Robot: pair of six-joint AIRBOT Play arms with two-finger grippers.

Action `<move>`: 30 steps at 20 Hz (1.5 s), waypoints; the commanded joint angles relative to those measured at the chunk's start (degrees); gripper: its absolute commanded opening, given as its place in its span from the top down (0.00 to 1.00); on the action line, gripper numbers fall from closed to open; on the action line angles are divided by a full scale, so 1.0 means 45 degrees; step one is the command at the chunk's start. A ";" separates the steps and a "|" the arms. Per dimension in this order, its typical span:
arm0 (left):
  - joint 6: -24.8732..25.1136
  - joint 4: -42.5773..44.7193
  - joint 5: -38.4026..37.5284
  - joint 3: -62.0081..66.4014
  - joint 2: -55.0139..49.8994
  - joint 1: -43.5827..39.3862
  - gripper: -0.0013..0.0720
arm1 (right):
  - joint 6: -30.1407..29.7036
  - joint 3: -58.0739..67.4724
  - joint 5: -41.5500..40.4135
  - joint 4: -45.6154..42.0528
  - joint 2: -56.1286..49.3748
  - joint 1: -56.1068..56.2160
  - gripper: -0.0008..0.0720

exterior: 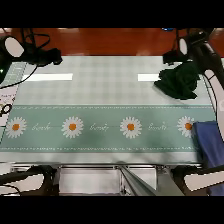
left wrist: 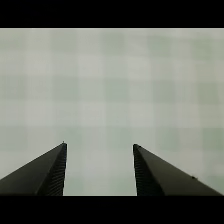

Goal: Fold the shirts.

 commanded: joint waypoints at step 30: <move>-0.0393 -0.1234 -0.0389 -0.5309 1.0112 0.2346 0.29 | -0.4998 0.3721 -0.0311 0.9306 0.5697 -0.1360 0.95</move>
